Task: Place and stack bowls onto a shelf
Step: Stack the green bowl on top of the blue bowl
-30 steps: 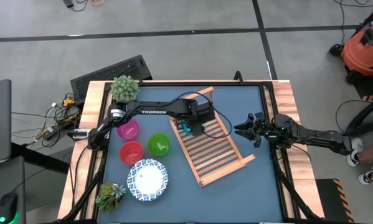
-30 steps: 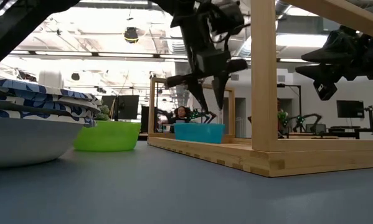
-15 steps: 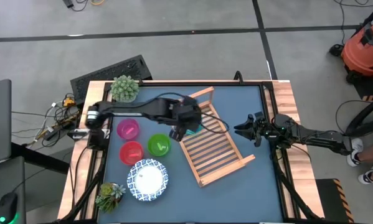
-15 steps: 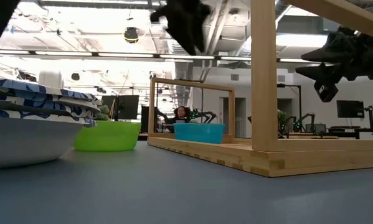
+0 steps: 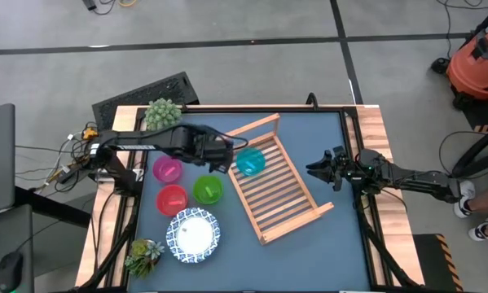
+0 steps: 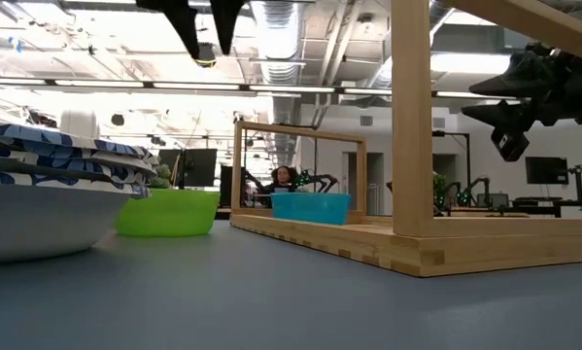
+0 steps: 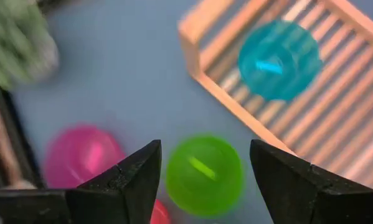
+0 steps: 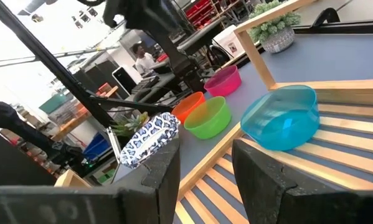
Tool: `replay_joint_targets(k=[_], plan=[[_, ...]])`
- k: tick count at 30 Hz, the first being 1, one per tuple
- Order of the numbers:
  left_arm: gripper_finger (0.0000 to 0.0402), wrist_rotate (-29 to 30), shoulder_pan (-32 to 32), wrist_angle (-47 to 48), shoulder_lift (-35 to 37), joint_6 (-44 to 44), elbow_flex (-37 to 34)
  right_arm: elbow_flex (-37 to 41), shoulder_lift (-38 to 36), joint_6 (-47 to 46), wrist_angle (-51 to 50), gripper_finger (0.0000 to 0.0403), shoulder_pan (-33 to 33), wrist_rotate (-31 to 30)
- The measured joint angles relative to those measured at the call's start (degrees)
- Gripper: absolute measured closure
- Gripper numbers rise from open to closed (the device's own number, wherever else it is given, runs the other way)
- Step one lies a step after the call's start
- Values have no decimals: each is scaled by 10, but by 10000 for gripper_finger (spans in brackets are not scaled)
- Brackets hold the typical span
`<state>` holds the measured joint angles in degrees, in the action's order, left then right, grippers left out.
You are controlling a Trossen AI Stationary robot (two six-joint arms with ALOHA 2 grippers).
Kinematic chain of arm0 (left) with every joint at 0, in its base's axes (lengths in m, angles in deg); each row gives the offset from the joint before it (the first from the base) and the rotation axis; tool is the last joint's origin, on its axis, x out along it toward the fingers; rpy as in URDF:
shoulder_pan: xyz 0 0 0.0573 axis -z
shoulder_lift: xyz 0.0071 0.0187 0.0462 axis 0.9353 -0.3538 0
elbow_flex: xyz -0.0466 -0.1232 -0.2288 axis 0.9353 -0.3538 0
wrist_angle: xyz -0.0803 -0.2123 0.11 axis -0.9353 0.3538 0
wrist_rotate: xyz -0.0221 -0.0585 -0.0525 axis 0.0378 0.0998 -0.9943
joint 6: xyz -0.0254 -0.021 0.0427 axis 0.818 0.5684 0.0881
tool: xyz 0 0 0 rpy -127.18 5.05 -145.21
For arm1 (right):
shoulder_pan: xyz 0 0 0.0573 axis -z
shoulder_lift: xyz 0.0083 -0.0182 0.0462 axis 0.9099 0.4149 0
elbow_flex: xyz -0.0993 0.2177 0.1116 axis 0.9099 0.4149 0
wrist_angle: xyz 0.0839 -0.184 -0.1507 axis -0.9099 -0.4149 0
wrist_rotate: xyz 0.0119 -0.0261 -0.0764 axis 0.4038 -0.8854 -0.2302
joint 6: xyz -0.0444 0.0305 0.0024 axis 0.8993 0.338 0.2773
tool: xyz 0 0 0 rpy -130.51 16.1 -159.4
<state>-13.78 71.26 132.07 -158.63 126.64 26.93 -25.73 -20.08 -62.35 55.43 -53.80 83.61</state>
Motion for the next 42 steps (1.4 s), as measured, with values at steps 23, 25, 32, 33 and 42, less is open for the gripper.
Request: replay_joint_targets(k=[23, 25, 32, 33, 42], plan=[[173, -128, -42, -161, 6, -124, -312, 0, 0, 2, 0, 232, 0, -3], [173, -129, -42, -185, 6, -147, -326, 0, 0, 2, 0, 232, 0, -3], [173, -151, -61, -241, 6, -192, -398, 0, 0, 2, 0, 232, 0, -3], [173, -154, -63, -249, 6, -197, -407, 0, 0, 2, 0, 232, 0, -3], [216, -193, -75, -325, 3, -206, -449, 0, 0, 2, 0, 232, 0, -2]])
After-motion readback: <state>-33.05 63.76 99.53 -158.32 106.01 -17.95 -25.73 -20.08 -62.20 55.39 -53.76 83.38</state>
